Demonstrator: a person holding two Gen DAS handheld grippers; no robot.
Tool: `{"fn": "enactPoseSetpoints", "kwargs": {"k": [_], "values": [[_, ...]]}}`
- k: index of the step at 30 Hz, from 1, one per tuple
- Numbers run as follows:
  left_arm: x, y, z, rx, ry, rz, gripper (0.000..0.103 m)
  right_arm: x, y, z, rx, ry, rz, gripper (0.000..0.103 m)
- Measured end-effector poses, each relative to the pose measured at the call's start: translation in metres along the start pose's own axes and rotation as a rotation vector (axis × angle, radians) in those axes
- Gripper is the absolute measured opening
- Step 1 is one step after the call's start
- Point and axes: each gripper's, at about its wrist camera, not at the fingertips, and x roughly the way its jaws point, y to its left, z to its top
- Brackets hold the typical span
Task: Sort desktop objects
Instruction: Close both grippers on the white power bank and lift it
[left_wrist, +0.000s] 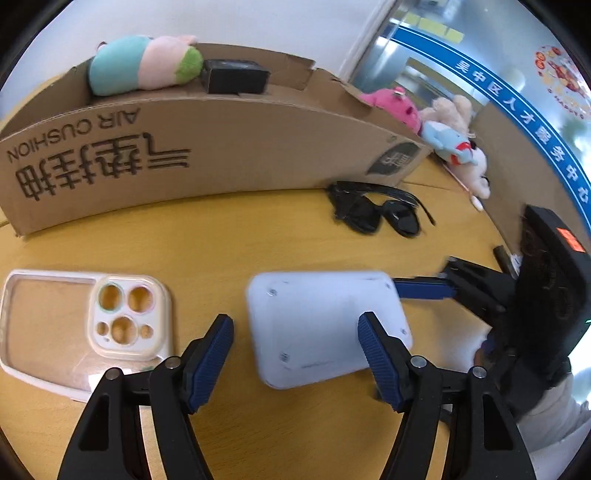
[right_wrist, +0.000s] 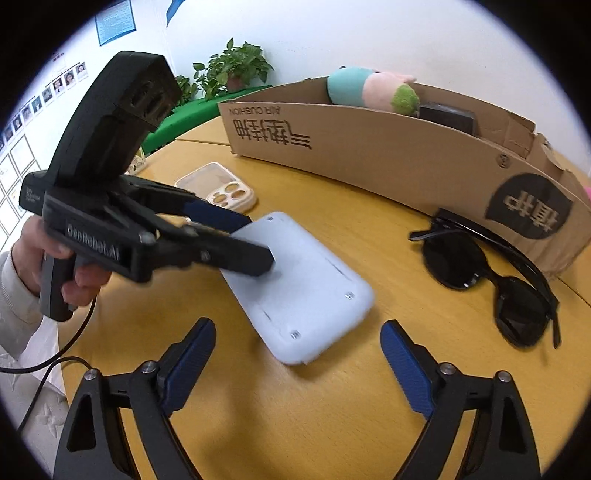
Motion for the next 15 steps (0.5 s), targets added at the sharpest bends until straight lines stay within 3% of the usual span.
{"fn": "enactPoseSetpoints", "kwargs": {"k": [2,4,9,15], "values": [[0.003,-0.005,-0.004,0.015,-0.002,0.002,0.061,0.003,0.004,0.001,-0.035,0.004,-0.054,0.073],[0.003,-0.005,-0.007,0.019,-0.012,0.01,0.058,0.002,0.006,0.0,-0.05,0.008,-0.067,0.073],[-0.002,0.008,-0.008,-0.089,-0.04,-0.038,0.041,-0.001,0.011,-0.004,-0.045,0.015,-0.107,0.072],[-0.035,-0.009,-0.001,-0.03,-0.131,0.033,0.037,-0.014,0.017,0.004,-0.035,-0.044,-0.103,0.072]]}}
